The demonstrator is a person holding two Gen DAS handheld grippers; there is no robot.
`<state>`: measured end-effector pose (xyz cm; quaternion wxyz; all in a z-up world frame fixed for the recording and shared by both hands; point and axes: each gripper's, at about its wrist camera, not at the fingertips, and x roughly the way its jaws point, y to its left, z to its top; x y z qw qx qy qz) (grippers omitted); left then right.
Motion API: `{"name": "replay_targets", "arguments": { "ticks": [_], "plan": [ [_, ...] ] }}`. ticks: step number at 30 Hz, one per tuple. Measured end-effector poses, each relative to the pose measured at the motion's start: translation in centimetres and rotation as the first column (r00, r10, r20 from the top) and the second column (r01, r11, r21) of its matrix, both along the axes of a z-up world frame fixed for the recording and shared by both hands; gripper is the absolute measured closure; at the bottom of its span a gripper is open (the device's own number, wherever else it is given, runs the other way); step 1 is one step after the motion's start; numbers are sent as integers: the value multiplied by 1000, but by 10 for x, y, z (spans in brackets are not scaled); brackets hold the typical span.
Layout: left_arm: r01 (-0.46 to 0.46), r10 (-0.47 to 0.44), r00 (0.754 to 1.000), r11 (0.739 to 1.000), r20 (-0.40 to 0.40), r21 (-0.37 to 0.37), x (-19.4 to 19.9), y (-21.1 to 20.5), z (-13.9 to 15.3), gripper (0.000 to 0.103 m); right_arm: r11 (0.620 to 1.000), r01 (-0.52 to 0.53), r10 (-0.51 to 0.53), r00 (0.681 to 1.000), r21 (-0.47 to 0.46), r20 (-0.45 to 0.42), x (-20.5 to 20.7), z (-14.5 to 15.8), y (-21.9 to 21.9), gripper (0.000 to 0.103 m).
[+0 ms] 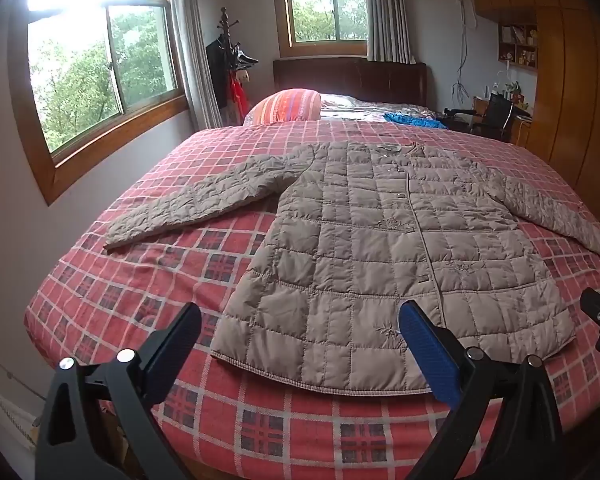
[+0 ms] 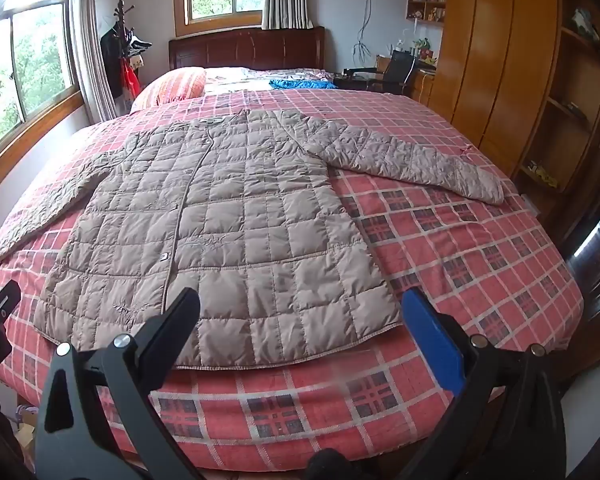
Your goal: Fold large clothes
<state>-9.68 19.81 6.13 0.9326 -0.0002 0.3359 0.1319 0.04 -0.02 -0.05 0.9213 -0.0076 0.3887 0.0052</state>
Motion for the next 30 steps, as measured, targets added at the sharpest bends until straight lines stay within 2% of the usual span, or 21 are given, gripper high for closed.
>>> {"name": "replay_targets", "arguments": {
  "ticks": [2,30],
  "plan": [
    [0,0,1000,1000,19,7,-2,-1,1,4,1000,-1,1,1000,-1,0,0,0,0,3],
    [6,-6,1000,1000,9,5,-2,0,2,4,1000,-15,15,1000,-12,16,-1,2,5,3]
  ]
}}
